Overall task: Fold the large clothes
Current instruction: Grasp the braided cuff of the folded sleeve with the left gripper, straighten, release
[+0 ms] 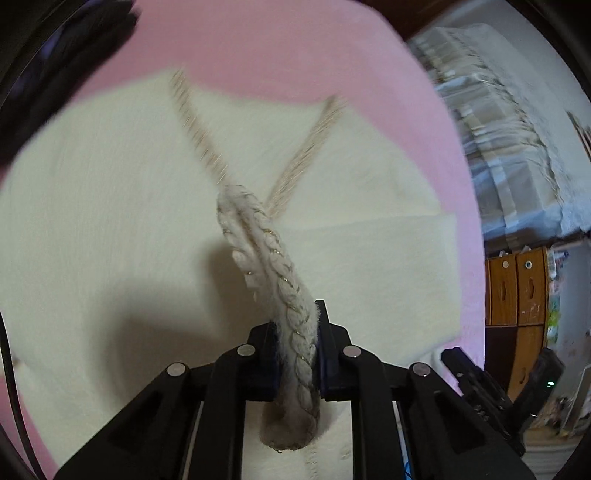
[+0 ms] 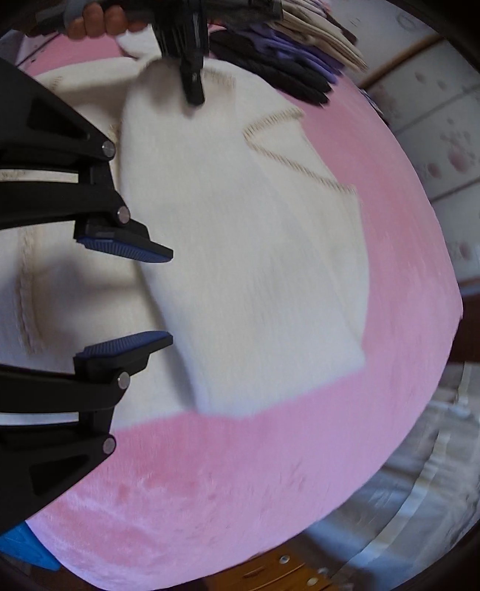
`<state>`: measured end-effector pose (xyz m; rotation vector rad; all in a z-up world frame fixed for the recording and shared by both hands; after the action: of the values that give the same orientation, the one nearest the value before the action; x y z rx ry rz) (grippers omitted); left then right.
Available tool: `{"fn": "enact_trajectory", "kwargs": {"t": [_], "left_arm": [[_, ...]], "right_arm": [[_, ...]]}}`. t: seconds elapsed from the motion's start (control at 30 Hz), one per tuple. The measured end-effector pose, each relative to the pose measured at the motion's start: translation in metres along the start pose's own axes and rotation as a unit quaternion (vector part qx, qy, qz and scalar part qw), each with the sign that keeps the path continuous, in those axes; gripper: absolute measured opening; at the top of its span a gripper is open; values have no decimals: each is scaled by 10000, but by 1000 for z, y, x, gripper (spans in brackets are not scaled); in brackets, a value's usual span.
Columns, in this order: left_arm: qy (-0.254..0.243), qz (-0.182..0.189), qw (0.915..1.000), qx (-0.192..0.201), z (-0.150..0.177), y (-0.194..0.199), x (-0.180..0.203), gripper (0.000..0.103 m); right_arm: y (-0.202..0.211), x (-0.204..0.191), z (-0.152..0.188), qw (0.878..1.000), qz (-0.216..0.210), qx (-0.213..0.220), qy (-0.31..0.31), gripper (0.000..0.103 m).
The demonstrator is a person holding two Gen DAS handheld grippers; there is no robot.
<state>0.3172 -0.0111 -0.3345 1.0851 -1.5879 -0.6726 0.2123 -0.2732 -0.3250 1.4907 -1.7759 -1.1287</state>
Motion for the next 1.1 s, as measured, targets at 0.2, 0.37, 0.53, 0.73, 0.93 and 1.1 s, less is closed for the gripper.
{"fn": "enact_trajectory", "kwargs": {"t": [0.2, 0.37, 0.53, 0.73, 0.93, 1.1], "left_arm": [[-637, 111, 9942, 861, -57, 35, 71, 12], [-812, -61, 9839, 1589, -103, 58, 87, 12], [-633, -619, 9780, 1890, -123, 58, 41, 12], [-201, -1364, 9824, 1256, -109, -11, -50, 12], [-228, -1730, 9796, 995, -101, -48, -80, 16], [-54, -1509, 9843, 915, -105, -40, -86, 16]], "right_arm": [[-5, 25, 14, 9993, 364, -30, 105, 39], [-22, 23, 12, 9979, 544, 21, 338, 39], [-38, 27, -14, 9936, 1016, 369, 314, 39], [-62, 27, -18, 9917, 1187, 232, 441, 39], [-50, 30, -14, 9941, 963, 100, 484, 39], [-23, 35, -14, 9984, 444, 139, 321, 39]]}}
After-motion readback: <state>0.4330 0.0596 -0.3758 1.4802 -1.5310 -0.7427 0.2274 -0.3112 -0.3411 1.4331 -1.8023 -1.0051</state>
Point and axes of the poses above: each gripper's, at about its wrist camera, not at the fingertips, and y roughly against the way its jaws point, x to its right, z to its underside, the point moved 5 cm from there along -y, roughly the way its jaws point, and after that the axes turned 6 degrees about x, right-handed, at the moved point
